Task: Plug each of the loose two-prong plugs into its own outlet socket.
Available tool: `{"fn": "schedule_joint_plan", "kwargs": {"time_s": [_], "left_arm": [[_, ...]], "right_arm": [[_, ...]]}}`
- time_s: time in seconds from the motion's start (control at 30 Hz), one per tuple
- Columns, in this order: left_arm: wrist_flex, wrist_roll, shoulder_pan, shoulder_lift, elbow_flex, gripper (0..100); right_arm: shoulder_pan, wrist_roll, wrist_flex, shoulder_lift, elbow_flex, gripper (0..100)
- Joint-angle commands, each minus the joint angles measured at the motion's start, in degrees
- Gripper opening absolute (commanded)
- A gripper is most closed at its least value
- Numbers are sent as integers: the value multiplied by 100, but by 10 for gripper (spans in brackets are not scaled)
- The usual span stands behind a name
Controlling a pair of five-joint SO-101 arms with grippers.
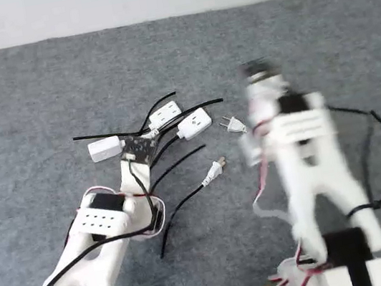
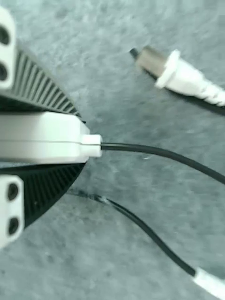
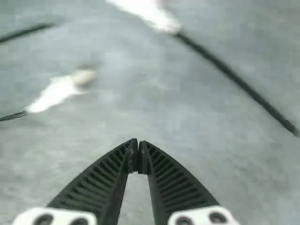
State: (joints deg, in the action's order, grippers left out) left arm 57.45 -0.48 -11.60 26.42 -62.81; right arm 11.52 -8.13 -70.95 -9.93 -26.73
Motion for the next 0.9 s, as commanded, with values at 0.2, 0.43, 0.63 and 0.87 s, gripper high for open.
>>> {"fn": "schedule_joint_plan", "kwargs": {"time_s": [0.2, 0.43, 0.63, 0.87], "left_arm": [[-62, -79, 862, 211, -277, 95], [-378, -88, 1266, 211, -277, 95], [-378, -88, 1099, 176, -321, 95], [-369, -97, 1090, 167, -321, 95]], "right_arm": [[1684, -1635, 1587, -365, -949, 13], [2448, -1371, 2062, -303, -993, 13], [2668, -1371, 2088, 101, -993, 12], [2044, -1415, 2158, 673, -958, 12]]}}
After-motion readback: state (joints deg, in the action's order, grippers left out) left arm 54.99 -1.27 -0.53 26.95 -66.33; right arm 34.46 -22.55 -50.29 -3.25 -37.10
